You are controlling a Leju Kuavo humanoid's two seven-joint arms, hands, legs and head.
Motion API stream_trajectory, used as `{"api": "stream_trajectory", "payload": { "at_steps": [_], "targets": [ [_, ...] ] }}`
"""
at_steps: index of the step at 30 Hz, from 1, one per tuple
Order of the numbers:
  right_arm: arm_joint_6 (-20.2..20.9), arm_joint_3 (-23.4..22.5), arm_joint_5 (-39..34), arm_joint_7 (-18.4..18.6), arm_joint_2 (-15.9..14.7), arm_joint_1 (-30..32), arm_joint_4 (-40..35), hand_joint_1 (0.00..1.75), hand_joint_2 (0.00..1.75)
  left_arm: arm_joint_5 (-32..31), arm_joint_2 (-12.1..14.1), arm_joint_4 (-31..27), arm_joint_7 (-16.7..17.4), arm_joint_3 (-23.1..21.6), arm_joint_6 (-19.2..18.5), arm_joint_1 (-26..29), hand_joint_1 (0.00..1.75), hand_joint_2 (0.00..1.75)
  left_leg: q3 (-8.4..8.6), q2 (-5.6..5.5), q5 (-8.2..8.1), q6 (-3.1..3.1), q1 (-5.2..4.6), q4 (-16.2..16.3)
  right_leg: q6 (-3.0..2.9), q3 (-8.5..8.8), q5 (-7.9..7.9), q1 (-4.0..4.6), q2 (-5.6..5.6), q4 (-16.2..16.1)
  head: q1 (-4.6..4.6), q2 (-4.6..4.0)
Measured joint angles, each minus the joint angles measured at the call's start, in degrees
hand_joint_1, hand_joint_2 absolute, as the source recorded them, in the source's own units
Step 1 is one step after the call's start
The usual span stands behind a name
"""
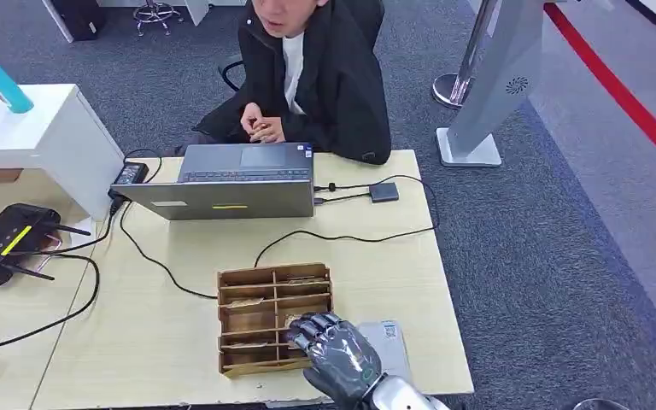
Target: Pass the card to the sensor for recognition and then transmit it.
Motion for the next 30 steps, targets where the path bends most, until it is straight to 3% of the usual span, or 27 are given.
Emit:
{"api": "stream_trajectory", "payload": {
  "at_steps": [19,21,24,30],
  "targets": [
    [0.02,-0.31,0.02,0.02,0.0,0.0,0.0,0.65,1.75,0.0,0.0,0.0,0.04,-0.24,0.0,0.01,0.0,0.0,0.0,0.0,0.0,0.0,0.0,0.0,0.0,0.0,0.0,0.0,0.0,0.0,-0.02,0.0],
    [0.02,-0.31,0.04,0.02,0.0,0.0,0.02,0.63,1.75,0.0,0.0,0.0,0.04,-0.24,0.0,0.01,0.0,0.0,0.0,0.0,0.0,0.0,0.0,0.0,0.0,0.0,0.0,0.0,0.0,0.0,-0.02,0.0],
    [0.04,-0.31,0.11,0.04,0.0,0.0,0.02,0.47,1.75,0.0,0.0,0.0,0.04,-0.24,-0.09,0.01,0.0,0.0,0.0,0.0,0.0,0.0,0.0,0.0,0.0,0.0,0.0,0.0,0.0,0.0,0.0,0.0],
    [0.17,-0.31,0.2,0.09,0.0,0.0,0.02,0.47,1.75,0.0,-0.02,0.0,0.02,-0.24,-0.09,0.01,0.0,0.0,0.0,0.0,0.0,0.0,0.0,0.0,0.0,0.0,0.0,0.0,0.0,0.0,-0.02,0.0]
  ]
}}
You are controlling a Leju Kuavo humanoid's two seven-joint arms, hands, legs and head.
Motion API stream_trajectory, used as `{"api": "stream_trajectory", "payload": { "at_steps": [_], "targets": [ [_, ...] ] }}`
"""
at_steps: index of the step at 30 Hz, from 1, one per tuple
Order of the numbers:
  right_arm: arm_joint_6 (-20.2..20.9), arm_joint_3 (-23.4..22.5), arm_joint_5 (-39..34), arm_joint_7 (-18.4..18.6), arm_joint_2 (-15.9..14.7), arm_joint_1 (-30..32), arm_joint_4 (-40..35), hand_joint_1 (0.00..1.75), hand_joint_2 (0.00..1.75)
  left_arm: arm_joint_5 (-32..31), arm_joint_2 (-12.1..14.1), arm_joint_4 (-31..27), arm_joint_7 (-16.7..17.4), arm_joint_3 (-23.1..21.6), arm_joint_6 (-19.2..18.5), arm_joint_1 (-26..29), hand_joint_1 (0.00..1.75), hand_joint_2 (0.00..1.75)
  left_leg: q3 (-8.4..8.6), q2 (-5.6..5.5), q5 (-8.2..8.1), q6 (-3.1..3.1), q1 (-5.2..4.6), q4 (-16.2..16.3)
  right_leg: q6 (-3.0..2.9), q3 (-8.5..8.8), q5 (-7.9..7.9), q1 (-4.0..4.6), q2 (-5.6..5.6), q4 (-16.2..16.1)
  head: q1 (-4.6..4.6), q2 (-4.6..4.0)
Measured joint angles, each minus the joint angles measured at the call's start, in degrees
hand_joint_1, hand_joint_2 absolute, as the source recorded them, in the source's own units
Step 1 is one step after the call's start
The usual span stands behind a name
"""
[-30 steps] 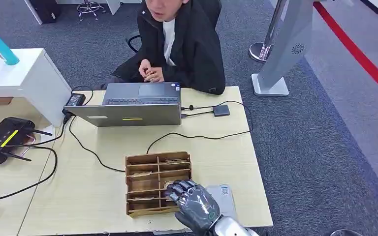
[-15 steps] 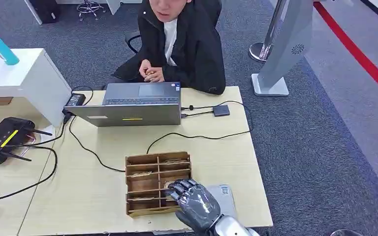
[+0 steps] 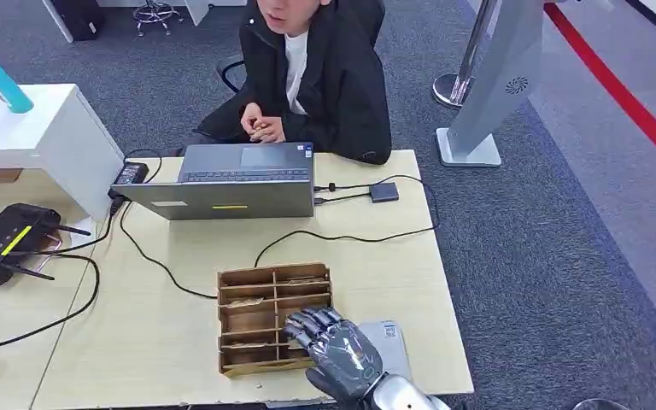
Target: Pass the card to the sensor for recognition and then transmit it.
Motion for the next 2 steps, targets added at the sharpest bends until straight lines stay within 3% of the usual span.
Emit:
{"api": "stream_trajectory", "payload": {
  "at_steps": [2],
  "targets": [
    [0.13,0.0,0.11,0.02,0.0,-0.01,0.06,0.47,1.75,0.0,0.0,0.0,0.0,0.0,-0.09,0.0,0.0,0.0,0.0,0.0,0.0,0.0,0.0,0.0,0.0,0.0,0.0,0.0,0.0,0.0,0.0,0.0]
  ]
}}
